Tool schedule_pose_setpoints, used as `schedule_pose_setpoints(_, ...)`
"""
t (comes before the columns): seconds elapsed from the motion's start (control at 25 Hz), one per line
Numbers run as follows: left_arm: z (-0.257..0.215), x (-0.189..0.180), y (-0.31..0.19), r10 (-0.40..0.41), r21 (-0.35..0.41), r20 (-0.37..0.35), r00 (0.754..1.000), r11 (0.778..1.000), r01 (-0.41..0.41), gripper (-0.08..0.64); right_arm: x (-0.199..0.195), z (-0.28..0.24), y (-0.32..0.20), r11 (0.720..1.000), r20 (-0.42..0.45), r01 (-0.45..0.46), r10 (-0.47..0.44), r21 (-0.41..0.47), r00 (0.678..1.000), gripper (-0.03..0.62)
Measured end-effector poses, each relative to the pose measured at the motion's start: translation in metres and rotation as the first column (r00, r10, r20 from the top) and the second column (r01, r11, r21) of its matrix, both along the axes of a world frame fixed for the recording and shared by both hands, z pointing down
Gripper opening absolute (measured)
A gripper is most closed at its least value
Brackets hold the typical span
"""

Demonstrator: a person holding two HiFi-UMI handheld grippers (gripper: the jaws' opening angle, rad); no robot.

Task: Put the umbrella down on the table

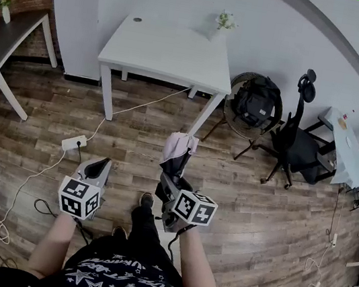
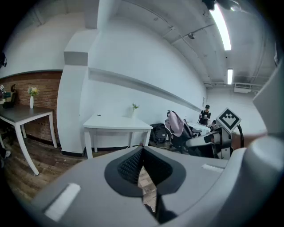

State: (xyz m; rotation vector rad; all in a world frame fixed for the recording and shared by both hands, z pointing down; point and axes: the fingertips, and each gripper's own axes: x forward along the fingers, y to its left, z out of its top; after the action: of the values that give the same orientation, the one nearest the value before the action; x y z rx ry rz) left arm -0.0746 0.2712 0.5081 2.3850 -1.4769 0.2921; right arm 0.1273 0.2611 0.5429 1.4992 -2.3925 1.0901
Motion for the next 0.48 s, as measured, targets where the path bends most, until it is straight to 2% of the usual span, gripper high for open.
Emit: schedule_pose_setpoints(0.48, 0.0019, -0.0011, 0.0022, -0.01, -0.015, -0.013, 1.0, 1.0, 0.01, 0.003, 0.0018, -0.0036, -0.0032, 1.0, 0.0, -0.002, 0.002, 0.005, 1.0, 0.238)
